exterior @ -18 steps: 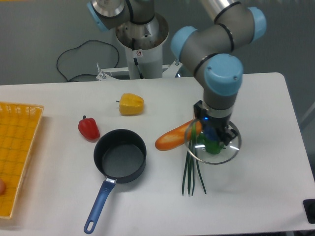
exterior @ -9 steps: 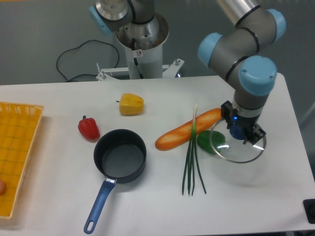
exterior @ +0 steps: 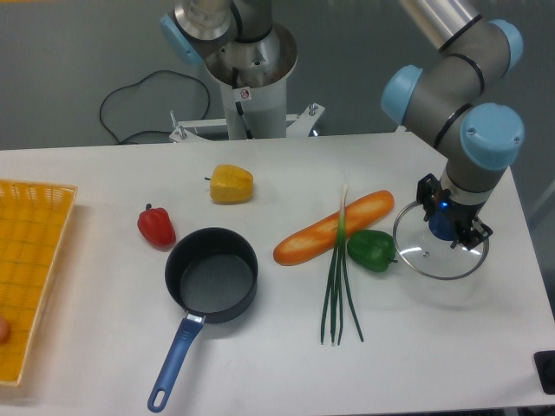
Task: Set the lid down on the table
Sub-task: 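Lower the glass lid onto the table beside the green pepper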
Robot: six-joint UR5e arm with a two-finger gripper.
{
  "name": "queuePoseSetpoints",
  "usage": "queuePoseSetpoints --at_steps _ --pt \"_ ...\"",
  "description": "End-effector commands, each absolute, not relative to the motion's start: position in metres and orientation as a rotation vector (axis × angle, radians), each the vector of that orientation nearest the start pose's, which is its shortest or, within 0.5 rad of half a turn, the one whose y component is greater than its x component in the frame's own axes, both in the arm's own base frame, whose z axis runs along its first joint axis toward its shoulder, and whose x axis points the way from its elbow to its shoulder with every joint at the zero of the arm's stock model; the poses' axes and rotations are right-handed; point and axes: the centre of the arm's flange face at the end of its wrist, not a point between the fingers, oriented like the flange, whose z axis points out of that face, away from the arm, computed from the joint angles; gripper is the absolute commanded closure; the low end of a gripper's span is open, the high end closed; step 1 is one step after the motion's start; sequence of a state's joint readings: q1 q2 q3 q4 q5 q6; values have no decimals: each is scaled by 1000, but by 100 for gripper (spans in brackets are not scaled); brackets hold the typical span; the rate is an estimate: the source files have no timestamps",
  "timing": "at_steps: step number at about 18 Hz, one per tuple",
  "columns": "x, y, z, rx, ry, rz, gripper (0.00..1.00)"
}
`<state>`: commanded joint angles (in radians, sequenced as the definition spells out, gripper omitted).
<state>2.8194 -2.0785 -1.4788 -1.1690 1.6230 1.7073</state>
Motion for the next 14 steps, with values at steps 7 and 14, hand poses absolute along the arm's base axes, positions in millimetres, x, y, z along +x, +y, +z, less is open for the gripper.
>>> queuePoseSetpoints --at_steps 7,14 --pt "-601 320 254 -3119 698 -15 51" --pt "-605 317 244 -3122 689 -30 51"
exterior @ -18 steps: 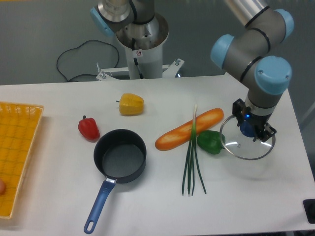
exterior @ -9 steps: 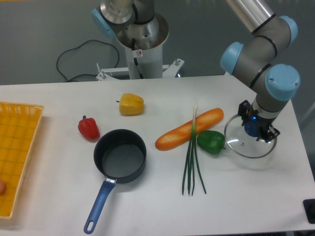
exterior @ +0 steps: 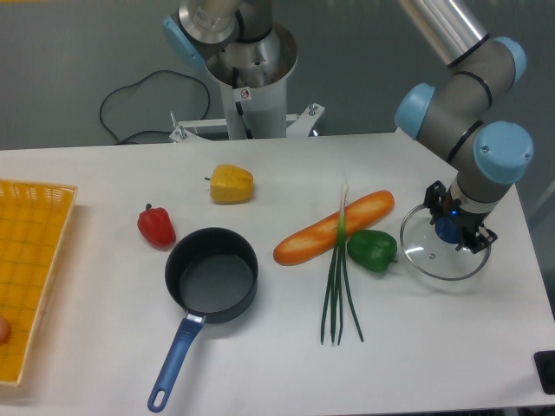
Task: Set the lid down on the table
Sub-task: 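Lower the glass lid onto the table beside the green pepper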
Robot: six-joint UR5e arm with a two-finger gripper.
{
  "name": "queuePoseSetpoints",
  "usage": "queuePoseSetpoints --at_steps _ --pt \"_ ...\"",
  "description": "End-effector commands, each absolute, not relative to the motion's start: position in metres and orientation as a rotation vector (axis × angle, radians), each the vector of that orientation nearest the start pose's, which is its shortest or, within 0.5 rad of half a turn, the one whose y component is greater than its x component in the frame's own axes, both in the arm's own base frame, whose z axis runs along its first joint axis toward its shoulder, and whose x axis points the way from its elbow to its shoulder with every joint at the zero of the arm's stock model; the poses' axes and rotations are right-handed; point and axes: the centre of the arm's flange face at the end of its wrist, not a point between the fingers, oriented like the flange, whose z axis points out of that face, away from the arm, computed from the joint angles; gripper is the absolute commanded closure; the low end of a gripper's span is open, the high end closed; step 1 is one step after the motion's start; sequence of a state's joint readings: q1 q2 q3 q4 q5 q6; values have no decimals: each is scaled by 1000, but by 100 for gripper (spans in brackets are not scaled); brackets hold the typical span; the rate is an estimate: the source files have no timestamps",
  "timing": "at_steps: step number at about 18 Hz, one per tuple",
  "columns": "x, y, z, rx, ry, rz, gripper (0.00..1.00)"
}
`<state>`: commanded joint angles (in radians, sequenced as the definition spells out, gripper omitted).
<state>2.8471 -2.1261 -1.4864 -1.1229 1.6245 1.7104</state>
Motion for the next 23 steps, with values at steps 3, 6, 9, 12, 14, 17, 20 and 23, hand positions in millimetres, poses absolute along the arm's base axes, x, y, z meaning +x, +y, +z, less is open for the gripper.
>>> queuePoseSetpoints --at_steps 3,6,9,12,14,17,20,23 --pt "-606 318 237 -3123 688 -45 51" --pt "-607 319 235 -3121 692 -42 51" --pt "-609 318 233 -3121 692 -40 51" --pt "-609 319 228 -3121 692 -42 51" --pt "-609 320 226 -3121 692 -45 51" --pt "-609 319 222 -3122 693 -54 51" --pt "-608 321 222 -3121 695 -54 51" --pt "-607 322 220 -3121 698 -57 47"
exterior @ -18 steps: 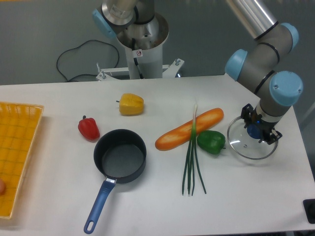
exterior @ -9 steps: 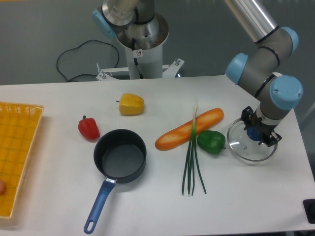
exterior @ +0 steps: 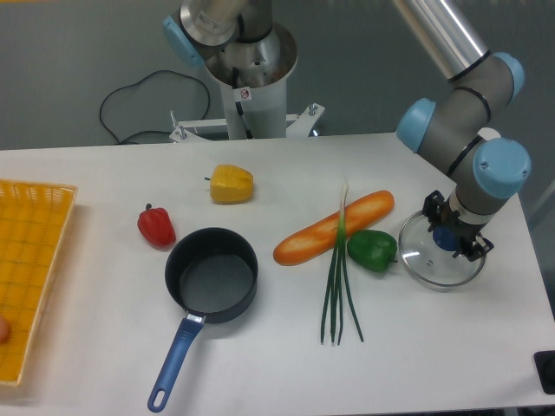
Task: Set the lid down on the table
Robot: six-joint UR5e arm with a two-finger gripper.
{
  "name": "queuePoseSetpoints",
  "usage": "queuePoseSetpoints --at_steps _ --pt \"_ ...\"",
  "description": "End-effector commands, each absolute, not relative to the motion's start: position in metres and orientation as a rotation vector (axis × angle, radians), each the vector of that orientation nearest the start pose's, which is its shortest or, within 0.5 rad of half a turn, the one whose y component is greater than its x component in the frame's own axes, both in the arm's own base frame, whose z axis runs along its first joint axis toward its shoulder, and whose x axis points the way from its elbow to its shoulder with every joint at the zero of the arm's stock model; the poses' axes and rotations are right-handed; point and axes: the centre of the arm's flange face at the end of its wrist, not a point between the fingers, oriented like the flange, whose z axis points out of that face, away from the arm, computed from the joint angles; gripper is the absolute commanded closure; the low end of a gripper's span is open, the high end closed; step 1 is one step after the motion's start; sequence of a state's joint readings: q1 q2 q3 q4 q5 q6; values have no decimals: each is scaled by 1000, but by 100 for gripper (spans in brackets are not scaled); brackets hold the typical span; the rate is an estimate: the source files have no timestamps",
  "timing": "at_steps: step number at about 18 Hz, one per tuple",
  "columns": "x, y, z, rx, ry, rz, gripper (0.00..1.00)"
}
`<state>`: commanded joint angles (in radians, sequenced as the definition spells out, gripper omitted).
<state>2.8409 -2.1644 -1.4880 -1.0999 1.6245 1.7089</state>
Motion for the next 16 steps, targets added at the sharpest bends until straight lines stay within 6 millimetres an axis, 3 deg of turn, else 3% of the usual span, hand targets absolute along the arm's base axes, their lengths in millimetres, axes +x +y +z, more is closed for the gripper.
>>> queuePoseSetpoints --at_steps 8,9,11,16 --pt "-606 324 215 -3120 703 -66 44" --pt "-606 325 215 -3120 705 -66 42" --pt "-606 325 215 -3120 705 -66 28" --pt "-606 326 215 -3119 707 -59 28"
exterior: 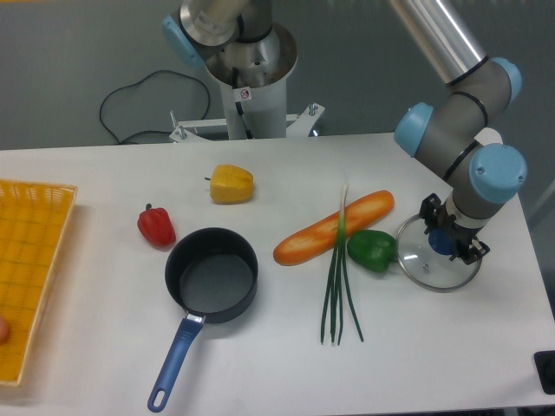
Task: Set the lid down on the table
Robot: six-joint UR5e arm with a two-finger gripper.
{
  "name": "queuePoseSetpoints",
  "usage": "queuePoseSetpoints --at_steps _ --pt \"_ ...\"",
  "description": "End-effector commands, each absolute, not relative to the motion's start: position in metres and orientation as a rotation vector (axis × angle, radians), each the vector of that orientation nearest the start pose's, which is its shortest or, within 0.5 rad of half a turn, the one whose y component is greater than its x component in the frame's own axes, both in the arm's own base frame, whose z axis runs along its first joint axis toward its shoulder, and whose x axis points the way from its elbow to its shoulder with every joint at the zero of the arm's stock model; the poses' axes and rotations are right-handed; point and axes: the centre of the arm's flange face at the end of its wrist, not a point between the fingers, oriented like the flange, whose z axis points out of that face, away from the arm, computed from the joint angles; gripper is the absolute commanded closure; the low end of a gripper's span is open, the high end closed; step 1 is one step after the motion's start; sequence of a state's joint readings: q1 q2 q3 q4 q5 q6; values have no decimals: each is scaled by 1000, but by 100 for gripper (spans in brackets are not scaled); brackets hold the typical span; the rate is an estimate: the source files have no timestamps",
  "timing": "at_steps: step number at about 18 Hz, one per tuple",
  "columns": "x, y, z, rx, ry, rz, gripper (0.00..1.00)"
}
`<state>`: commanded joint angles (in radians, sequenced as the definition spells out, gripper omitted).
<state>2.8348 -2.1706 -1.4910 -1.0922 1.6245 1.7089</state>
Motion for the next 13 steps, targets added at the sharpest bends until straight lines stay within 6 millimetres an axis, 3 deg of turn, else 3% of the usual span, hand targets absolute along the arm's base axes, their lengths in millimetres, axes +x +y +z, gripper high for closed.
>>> queuePoseSetpoints --at_steps 2,3,4,5,13 --pt "-606 326 215 -3119 707 -59 27" --pt "-606 326 217 -3119 707 -54 21" --pt "-607 326 218 -3119 707 -51 5" --pt "-608 327 222 -3118 707 -39 0" --pt "-602 344 246 -3108 732 33 0"
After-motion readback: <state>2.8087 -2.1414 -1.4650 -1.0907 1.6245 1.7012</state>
